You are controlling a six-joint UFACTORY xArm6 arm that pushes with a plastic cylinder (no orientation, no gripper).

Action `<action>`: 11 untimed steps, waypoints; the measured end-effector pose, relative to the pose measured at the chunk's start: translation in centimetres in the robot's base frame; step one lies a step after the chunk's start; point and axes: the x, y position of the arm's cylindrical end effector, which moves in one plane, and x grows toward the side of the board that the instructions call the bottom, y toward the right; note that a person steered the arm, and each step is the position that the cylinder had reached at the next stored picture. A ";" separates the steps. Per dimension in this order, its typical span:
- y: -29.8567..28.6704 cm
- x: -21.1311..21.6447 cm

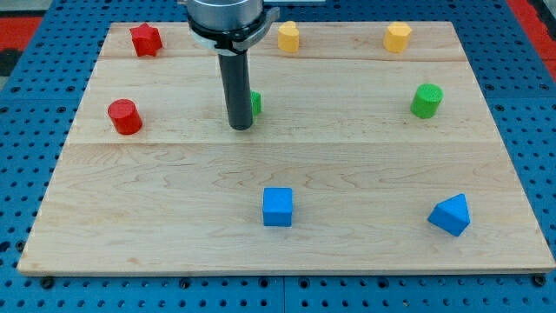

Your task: Push the red star diagonally to the top left of the green star

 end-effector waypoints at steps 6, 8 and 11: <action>-8.8 -22.5; -25.1 -20.0; -17.6 -16.2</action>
